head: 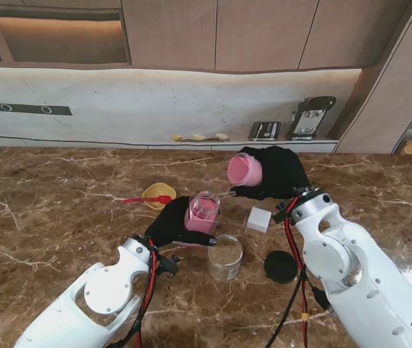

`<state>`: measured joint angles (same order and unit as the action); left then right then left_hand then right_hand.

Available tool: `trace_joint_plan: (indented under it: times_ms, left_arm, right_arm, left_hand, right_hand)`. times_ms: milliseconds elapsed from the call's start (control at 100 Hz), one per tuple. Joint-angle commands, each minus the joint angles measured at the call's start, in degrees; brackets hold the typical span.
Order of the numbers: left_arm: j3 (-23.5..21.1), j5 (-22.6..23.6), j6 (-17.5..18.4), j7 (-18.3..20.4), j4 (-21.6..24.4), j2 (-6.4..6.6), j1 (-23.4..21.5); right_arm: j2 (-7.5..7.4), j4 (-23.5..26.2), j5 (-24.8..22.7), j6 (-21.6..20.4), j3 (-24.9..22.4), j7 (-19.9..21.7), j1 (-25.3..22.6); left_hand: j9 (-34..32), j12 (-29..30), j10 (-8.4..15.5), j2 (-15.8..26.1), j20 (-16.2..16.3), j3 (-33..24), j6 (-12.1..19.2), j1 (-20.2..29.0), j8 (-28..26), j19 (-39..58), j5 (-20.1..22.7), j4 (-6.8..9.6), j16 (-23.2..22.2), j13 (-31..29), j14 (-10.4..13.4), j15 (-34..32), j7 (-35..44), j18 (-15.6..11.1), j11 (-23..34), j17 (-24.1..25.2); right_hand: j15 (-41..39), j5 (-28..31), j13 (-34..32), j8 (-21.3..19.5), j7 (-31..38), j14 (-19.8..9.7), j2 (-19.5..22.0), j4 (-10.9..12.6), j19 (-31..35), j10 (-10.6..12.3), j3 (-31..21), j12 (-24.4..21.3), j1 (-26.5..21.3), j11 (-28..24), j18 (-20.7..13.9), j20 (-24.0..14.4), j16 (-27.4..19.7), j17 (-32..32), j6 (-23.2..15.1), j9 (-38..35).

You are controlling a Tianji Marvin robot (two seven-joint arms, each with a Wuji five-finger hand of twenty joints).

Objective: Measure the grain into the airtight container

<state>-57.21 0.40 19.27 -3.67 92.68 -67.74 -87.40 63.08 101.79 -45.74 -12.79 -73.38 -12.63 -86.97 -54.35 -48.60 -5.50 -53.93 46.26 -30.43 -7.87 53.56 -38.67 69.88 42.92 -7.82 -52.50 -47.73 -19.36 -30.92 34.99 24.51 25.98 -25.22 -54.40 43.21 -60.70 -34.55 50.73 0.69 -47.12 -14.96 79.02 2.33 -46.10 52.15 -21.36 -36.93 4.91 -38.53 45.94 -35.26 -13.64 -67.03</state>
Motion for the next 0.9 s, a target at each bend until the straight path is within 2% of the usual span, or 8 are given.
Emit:
trace_joint_plan:
  times_ms: [0, 170, 330, 500, 600, 630, 790, 890]
  left_arm:
    - [-0.03, 0.20, 0.40, -0.56, 0.32, -0.32, -0.25]
    - [-0.51, 0.55, 1.00, -1.15, 0.58, -0.35, -0.83]
    - [-0.97, 0.87, 1.26, -1.17, 0.92, -0.24, -1.29]
    - [-1.37, 1.18, 1.11, -1.11, 1.25, -0.13, -1.71]
    - [-1.46, 1.38, 0.93, -1.31, 1.48, -0.14, -1.93]
    - [-1.48, 1.45, 0.88, -1.33, 1.53, -0.13, -2.00]
    - [-1.69, 1.71, 0.51, -1.36, 1.87, -0.08, -2.41]
    - [-1.93, 1.93, 0.26, -1.37, 2.11, -0.03, -2.62]
  right_arm:
    - [0.93, -2.03, 1.50, 2.07, -1.07, 1.49, -1.16]
    - [2.47, -6.64, 23.90, 5.61, -3.33, 7.81, -1.25]
    - [3.17, -13.15, 36.09, 8.01, -5.60, 11.59, -0.01]
    - [3.10, -19.63, 40.40, 9.16, -7.45, 15.10, 1.65]
    - [3.06, -23.25, 41.72, 9.87, -7.92, 16.76, 2.85]
    - [3.11, -24.36, 42.03, 10.24, -7.92, 16.99, 3.25]
    - [3.68, -30.44, 43.02, 11.50, -7.27, 16.68, 5.45]
    - [3.98, -34.38, 42.61, 11.25, -6.46, 16.07, 6.83]
  left_hand:
    - [-4.43, -1.78, 6.57, 34.42, 0.83, -13.84, 16.14, 13.24, -1.47, 2.78, 13.56, -1.12, -3.02, -4.79, 3.69, -10.75, 22.73, -3.87, 6.31, -0.59]
    - [-4.45, -1.69, 6.47, 34.28, 0.79, -13.96, 16.11, 13.18, -1.46, 2.67, 13.49, -1.16, -2.99, -4.94, 3.60, -10.72, 22.73, -3.94, 6.30, -0.50]
    - [-4.46, -1.68, 6.37, 34.26, 0.79, -14.01, 16.03, 13.16, -1.45, 2.66, 13.60, -1.21, -2.98, -4.87, 3.56, -10.68, 22.74, -3.94, 6.30, -0.50]
    - [-4.47, -1.67, 6.27, 34.21, 0.78, -14.02, 15.98, 13.15, -1.39, 2.61, 13.57, -1.27, -2.99, -4.84, 3.47, -10.67, 22.63, -3.90, 6.25, -0.47]
    - [-4.50, -1.71, 6.26, 34.20, 0.80, -14.05, 15.88, 13.16, -1.37, 2.62, 13.66, -1.29, -3.00, -4.90, 3.40, -10.70, 22.62, -3.81, 6.26, -0.46]
    - [-4.52, -1.71, 6.28, 34.22, 0.80, -14.04, 15.92, 13.12, -1.36, 2.62, 13.63, -1.30, -3.00, -4.90, 3.40, -10.70, 22.60, -3.80, 6.26, -0.46]
    - [-4.58, -1.73, 6.31, 34.24, 0.84, -14.06, 15.95, 13.07, -1.36, 2.65, 13.62, -1.32, -3.00, -4.90, 3.41, -10.69, 22.57, -3.75, 6.22, -0.43]
    - [-4.54, -1.74, 6.30, 34.22, 0.86, -14.05, 15.99, 13.07, -1.36, 2.67, 13.57, -1.33, -3.00, -4.93, 3.38, -10.69, 22.56, -3.75, 6.19, -0.44]
  right_hand:
    - [2.21, 4.85, 3.56, -0.46, 1.19, -4.89, 17.59, -2.08, -2.62, 5.84, -15.01, 0.06, -10.27, -3.99, -0.99, 0.64, -1.60, 2.78, -7.97, -2.18]
    - [10.64, 5.00, 17.86, 0.91, 0.88, -4.31, 15.21, -1.35, -22.86, 4.95, -15.17, -0.51, -13.95, 2.03, -1.35, 1.70, -3.83, 19.71, -8.09, 2.28]
    - [18.33, 6.51, 30.26, 2.25, 0.58, -4.98, 9.39, -0.67, -39.94, 4.87, -17.15, -1.55, -16.78, 9.83, -2.89, 0.79, -7.13, 34.43, -10.42, 7.30]
    - [22.12, 8.96, 38.55, 1.84, 0.87, -6.34, 2.50, -0.66, -47.72, 5.17, -19.68, -3.31, -16.49, 14.13, -6.35, -1.08, -9.46, 41.05, -12.13, 11.49]
    - [24.80, 9.30, 42.93, 0.75, 0.51, -7.08, 0.87, -0.48, -55.15, 5.12, -18.77, -7.64, -16.79, 15.31, -7.41, -1.06, -12.13, 41.42, -12.87, 15.89]
    - [25.85, 9.57, 44.57, -0.13, 0.51, -7.17, 0.54, -0.57, -58.02, 5.06, -17.88, -12.33, -16.67, 15.45, -7.65, -0.86, -13.45, 40.73, -12.74, 17.58]
    - [32.16, 8.86, 52.67, 0.13, -0.55, -9.00, 1.78, -1.58, -66.45, 4.35, -13.38, -19.70, -12.94, 19.90, -9.52, 6.16, -18.06, 38.31, -13.24, 28.74]
    - [44.19, 8.18, 53.91, 1.68, -1.18, -10.75, 5.47, -2.20, -70.87, 4.96, -10.58, -23.75, -8.33, 23.13, -10.74, 11.36, -24.26, 36.74, -13.94, 37.65]
